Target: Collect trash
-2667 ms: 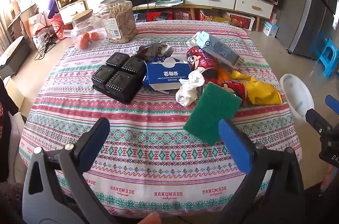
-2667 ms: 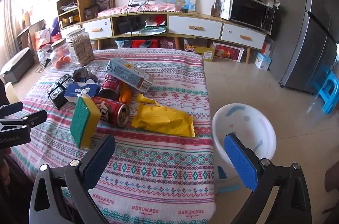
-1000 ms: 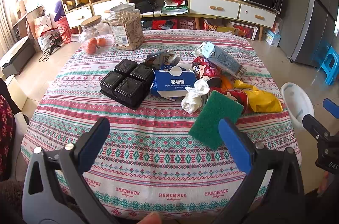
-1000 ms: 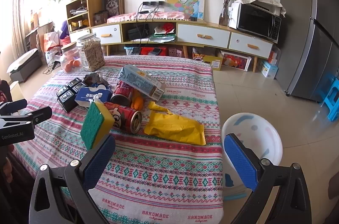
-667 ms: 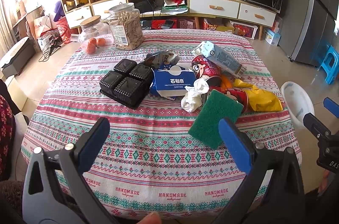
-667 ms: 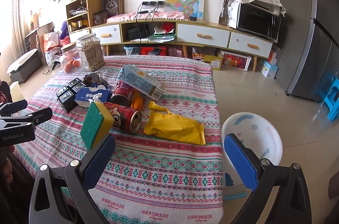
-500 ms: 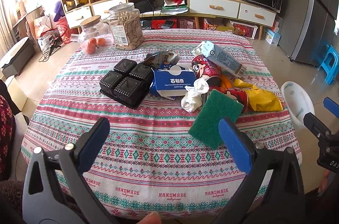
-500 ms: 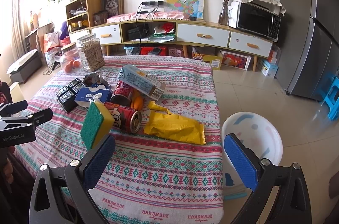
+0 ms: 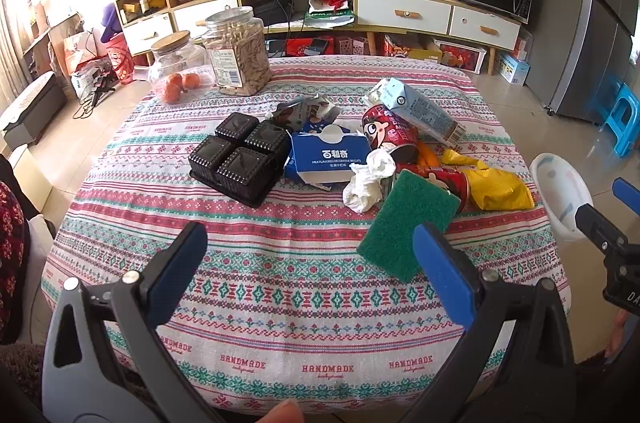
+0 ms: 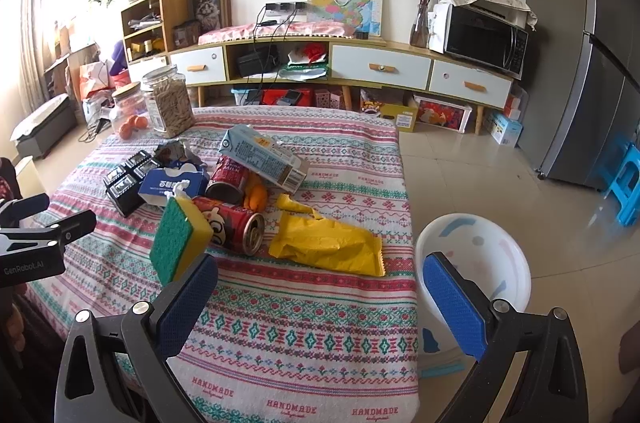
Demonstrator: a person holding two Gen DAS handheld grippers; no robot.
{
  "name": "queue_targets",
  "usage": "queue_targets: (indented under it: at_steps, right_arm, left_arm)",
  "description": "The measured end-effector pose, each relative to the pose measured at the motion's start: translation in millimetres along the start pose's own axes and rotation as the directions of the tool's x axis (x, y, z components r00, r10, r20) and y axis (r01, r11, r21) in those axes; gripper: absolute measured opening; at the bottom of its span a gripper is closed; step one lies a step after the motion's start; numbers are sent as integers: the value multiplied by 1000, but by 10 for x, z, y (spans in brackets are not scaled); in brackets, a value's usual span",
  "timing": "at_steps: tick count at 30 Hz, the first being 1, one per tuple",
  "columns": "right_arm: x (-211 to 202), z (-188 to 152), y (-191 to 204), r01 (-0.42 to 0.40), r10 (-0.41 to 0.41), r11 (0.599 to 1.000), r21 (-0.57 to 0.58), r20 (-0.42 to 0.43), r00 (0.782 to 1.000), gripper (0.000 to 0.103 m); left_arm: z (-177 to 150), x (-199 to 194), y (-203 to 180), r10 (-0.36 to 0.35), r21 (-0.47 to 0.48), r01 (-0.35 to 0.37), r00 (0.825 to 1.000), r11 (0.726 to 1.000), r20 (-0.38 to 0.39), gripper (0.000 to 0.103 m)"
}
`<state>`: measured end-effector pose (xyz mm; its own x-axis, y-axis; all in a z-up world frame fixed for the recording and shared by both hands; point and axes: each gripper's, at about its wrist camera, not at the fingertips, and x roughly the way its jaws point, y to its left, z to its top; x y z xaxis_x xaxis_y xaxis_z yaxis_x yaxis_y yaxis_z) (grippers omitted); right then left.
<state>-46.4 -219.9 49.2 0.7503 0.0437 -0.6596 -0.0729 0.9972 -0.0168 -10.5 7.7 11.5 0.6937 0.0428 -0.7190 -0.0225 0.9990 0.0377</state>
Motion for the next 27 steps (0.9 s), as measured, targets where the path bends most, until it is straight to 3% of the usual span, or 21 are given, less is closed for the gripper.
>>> queue_targets:
  at_steps: [10,16,20,24,27]
  right_arm:
    - [21,48,9,6,-7,1000,-23,-9,1000,103]
    - [116,146,-107,4,-4,1000,-9,-86,996,103]
    - [235,213,-251,-17,21,1000,25,-174,985,103]
    - [351,325,-338,-20,24,1000,20,-226,974,103]
    - [471,379,-346,-7,0,1000,-23,-270,963,103]
  left_arm:
    - [69,32,19,-50,17,51,998,999,-34,102]
    - [221,125,177,-145,6,146,985,989,-88,102]
    - [243,340,212,-197,3,201,963,980,-184,102]
    - [215,483,7,-244,66,266,940,962,-239,99]
    - [201,631,-185,-296,92,336,909,938,-294,87]
